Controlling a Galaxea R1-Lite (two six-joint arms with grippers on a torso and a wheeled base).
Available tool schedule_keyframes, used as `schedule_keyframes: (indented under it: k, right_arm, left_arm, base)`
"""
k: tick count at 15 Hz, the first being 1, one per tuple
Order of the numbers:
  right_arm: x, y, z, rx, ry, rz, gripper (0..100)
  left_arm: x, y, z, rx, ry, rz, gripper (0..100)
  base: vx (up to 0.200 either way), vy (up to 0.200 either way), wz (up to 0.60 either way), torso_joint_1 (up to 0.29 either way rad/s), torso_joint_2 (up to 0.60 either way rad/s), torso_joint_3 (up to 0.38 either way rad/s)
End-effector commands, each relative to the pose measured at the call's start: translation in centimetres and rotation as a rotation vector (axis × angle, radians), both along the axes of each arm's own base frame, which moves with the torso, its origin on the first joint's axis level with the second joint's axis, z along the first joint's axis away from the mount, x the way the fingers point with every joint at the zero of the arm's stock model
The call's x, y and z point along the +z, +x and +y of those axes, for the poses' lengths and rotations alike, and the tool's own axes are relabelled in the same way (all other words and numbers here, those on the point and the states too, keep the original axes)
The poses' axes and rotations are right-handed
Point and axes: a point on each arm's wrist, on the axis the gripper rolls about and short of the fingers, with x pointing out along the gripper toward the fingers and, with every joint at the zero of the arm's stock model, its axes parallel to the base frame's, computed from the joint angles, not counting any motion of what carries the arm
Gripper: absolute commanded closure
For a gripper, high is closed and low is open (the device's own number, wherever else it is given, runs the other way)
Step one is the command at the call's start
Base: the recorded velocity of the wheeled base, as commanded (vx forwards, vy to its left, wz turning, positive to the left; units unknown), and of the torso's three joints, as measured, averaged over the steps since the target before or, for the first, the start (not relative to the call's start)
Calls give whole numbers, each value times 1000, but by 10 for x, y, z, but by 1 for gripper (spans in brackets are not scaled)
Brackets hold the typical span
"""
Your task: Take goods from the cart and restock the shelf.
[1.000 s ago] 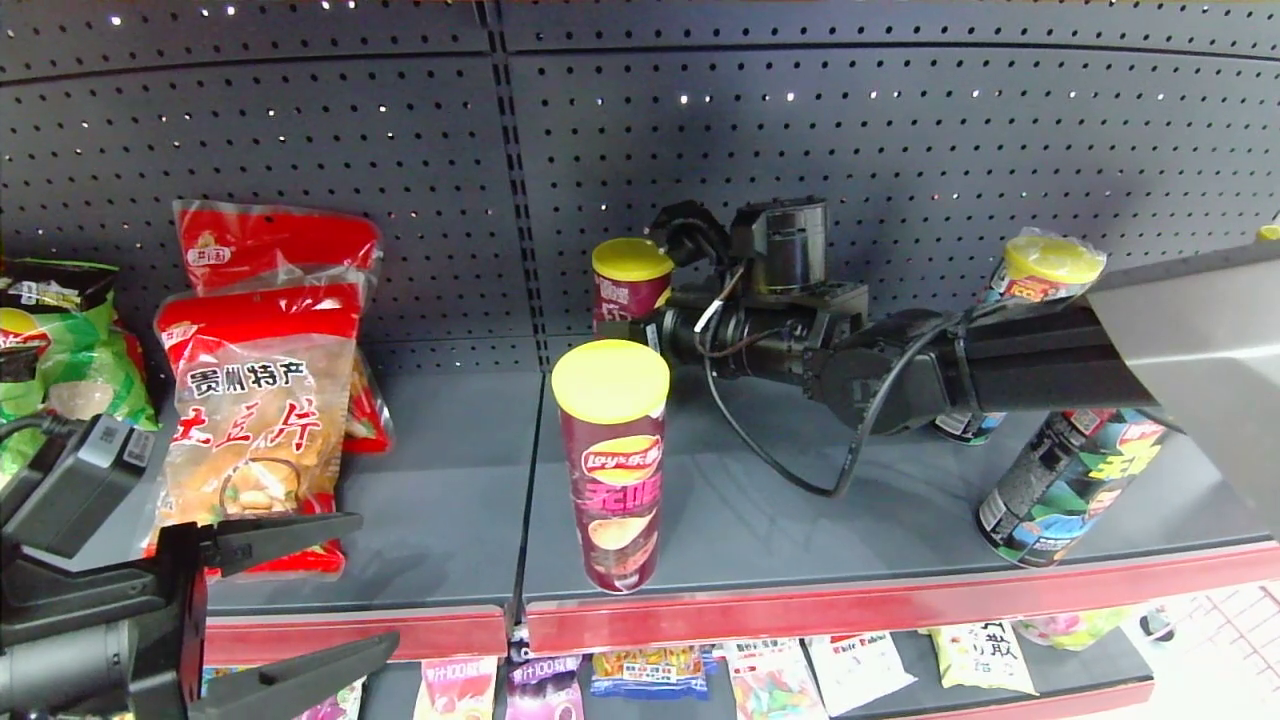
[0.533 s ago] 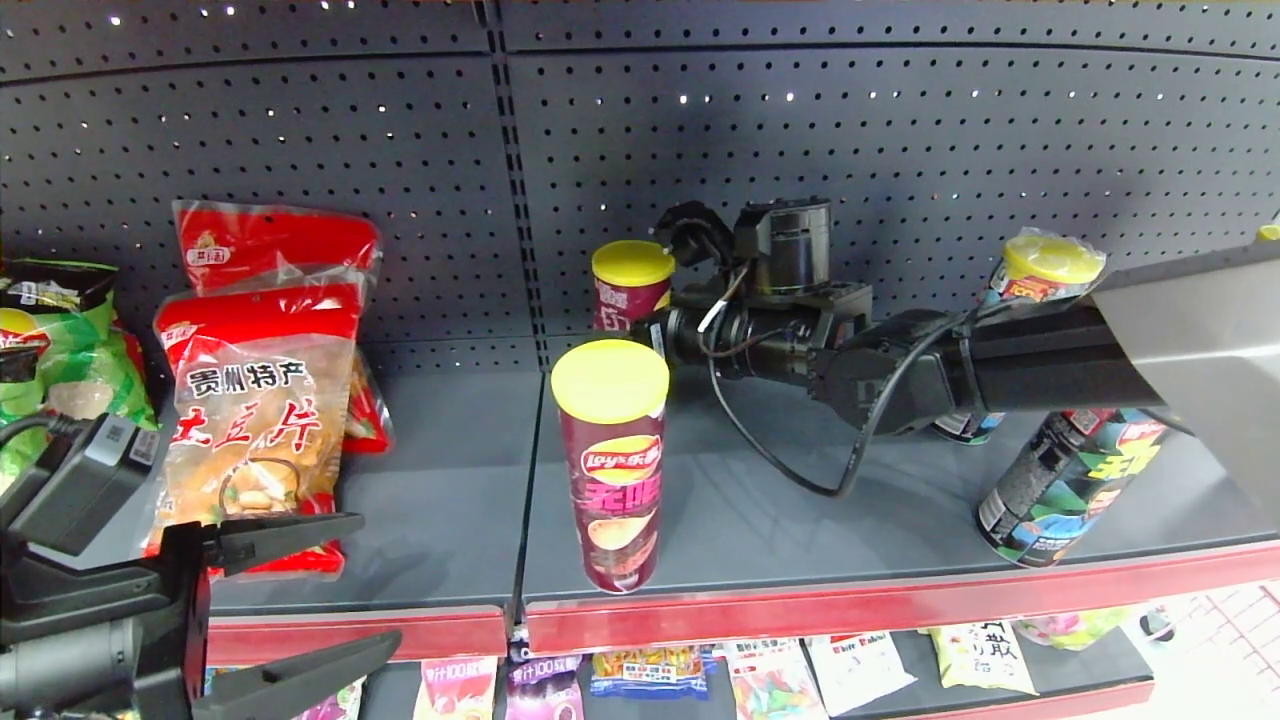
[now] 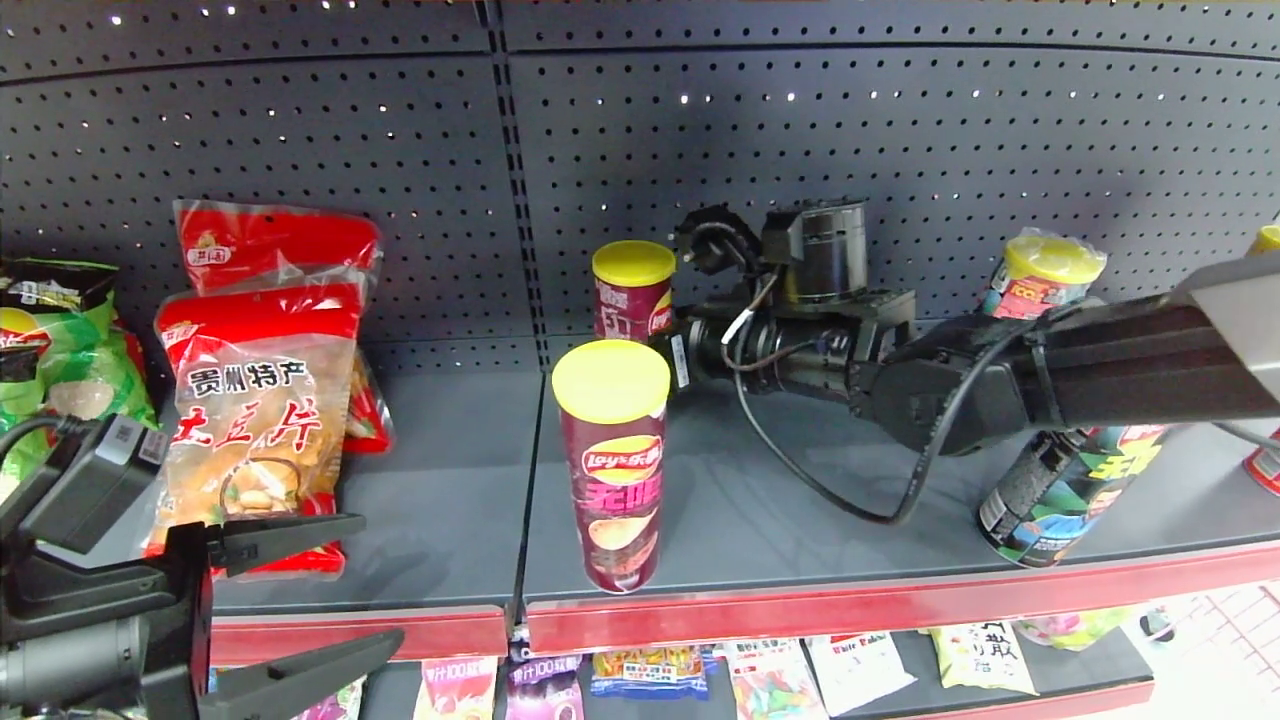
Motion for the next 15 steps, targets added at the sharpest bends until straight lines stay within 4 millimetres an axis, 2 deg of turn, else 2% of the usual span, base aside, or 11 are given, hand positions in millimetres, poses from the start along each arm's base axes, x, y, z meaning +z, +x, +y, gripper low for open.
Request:
schedule_keyframes:
  k: [1,3,11,13,15]
  right_arm:
    - [23,-29,-20,-20,13,-24,0]
    - [36,-43,-32,-50,27,-41,0]
    - [61,-89,-75,-196,33,-97,0]
    - [77,-115,-91,-189,69,-137,0]
    - [81,-135,-99,-160,88,-152,0]
  left_arm:
    - [-2,2,0,1,4,14,0]
    - [-4,5,-1,4,8,28,0]
    - [-12,14,-1,39,36,63,0]
    - [-13,22,-5,51,58,73,0]
    - [-13,27,-10,41,66,77,0]
  base:
    - [0,0,0,0,0,0]
    - [0,0,0,0,0,0]
    - [0,0,0,0,0,0]
    - [0,0,0,0,0,0]
    - [0,0,0,0,0,0]
